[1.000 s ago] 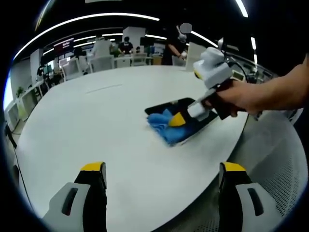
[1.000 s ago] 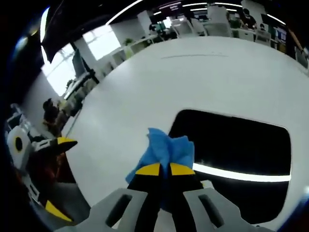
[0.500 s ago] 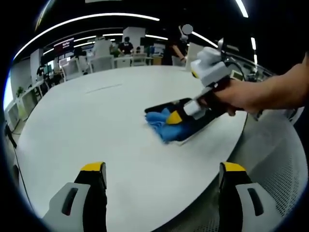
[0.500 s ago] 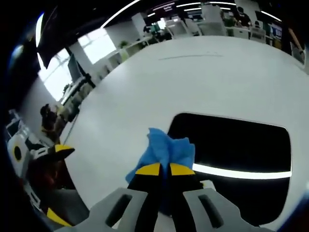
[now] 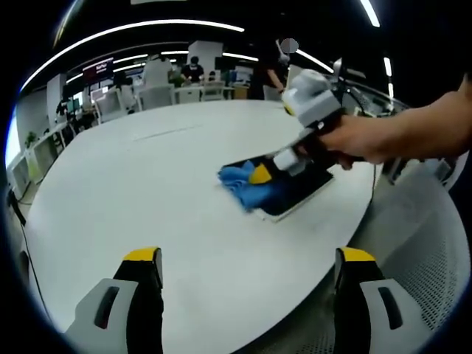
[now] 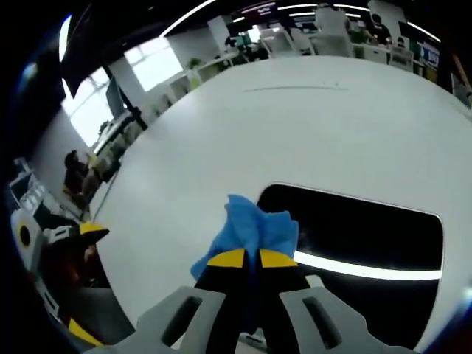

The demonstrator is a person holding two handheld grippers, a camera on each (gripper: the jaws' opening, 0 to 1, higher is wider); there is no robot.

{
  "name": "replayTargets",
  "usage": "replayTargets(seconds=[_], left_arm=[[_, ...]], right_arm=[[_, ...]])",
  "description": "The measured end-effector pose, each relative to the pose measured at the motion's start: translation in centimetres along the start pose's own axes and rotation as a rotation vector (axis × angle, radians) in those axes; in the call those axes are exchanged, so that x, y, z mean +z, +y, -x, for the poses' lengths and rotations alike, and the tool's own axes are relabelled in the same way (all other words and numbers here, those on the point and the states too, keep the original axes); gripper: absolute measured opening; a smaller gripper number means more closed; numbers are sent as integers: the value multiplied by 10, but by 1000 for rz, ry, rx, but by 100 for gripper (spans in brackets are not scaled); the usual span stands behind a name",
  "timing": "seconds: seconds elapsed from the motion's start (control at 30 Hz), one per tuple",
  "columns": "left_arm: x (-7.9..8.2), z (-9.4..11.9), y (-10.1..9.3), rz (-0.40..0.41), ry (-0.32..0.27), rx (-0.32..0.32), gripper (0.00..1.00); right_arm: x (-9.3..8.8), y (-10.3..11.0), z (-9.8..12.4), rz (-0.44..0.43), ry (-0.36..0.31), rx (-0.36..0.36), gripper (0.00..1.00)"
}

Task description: Wipe the mirror surface with the cleaning cloth until all visible marks leave the cleaned area.

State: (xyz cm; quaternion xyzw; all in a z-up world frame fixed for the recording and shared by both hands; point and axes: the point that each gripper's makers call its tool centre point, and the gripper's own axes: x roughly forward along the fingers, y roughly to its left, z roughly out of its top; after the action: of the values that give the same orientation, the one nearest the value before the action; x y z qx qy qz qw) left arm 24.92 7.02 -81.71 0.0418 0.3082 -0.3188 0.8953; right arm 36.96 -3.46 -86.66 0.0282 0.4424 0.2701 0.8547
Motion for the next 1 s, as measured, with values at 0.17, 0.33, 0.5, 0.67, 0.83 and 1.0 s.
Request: replayTargets(seconds=[0.17, 0.33, 0.5, 0.67, 0.83, 1.0], left_arm=[[-1, 0, 0, 1, 1, -1, 97], [-1, 0, 0, 2, 4, -3, 97], [-2, -1, 0, 3, 7, -5, 97], [-2, -2, -1, 3, 9, -10, 97], [-2, -1, -1, 3, 9, -11, 97], [-3, -2, -1, 4, 11, -9, 97]], right_arm=[[5, -2, -3, 7, 1, 3, 0], [12, -5, -8, 9, 3, 3, 0], [16, -8, -11, 12, 2, 6, 0], [19, -8, -12, 3, 9, 9, 0], [24, -10, -15, 14, 11, 5, 0], [30, -14, -19, 18, 18, 3, 0]])
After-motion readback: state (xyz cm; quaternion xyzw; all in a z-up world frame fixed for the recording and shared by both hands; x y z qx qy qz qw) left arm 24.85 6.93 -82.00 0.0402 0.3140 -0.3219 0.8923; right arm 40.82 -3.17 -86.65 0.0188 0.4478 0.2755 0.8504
